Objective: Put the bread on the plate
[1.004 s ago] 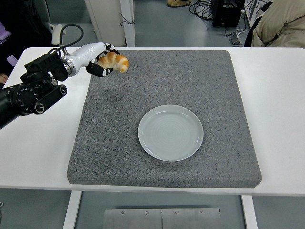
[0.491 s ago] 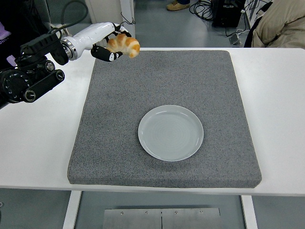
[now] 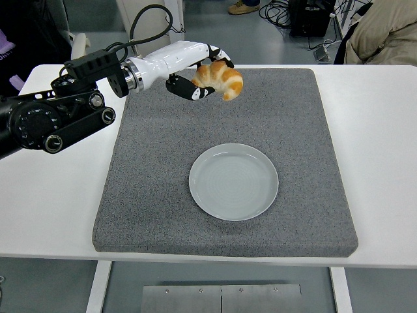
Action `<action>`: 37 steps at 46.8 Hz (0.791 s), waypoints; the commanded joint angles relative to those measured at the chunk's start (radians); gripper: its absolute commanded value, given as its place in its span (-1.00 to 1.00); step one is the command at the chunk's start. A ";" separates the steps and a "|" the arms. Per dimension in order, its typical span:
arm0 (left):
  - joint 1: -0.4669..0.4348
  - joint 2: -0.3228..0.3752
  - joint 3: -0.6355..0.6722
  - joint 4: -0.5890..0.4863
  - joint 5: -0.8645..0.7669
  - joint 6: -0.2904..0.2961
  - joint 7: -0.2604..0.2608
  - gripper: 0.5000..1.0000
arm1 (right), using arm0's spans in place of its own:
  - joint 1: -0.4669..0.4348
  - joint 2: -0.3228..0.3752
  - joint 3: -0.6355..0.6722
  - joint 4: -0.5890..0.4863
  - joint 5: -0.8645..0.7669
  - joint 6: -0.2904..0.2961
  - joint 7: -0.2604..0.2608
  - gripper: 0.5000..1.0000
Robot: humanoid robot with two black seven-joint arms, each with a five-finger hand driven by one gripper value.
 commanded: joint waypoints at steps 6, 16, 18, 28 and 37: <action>0.004 -0.007 0.003 -0.058 0.031 0.001 0.002 -1.00 | 0.000 0.000 0.000 0.000 0.000 -0.001 0.000 1.00; 0.011 -0.012 0.008 -0.095 0.074 0.002 0.002 -1.00 | 0.000 0.000 0.000 0.000 0.000 0.001 0.000 1.00; 0.012 -0.012 0.009 -0.102 0.080 0.004 0.000 -1.00 | 0.000 0.000 0.000 0.000 0.000 0.001 0.000 1.00; 0.037 -0.010 0.009 -0.128 0.152 0.027 -0.004 -1.00 | 0.000 0.000 0.000 0.000 0.000 0.001 0.000 1.00; 0.072 -0.009 0.011 -0.177 0.187 0.045 -0.006 -1.00 | 0.000 0.000 0.000 0.000 0.000 0.001 0.000 1.00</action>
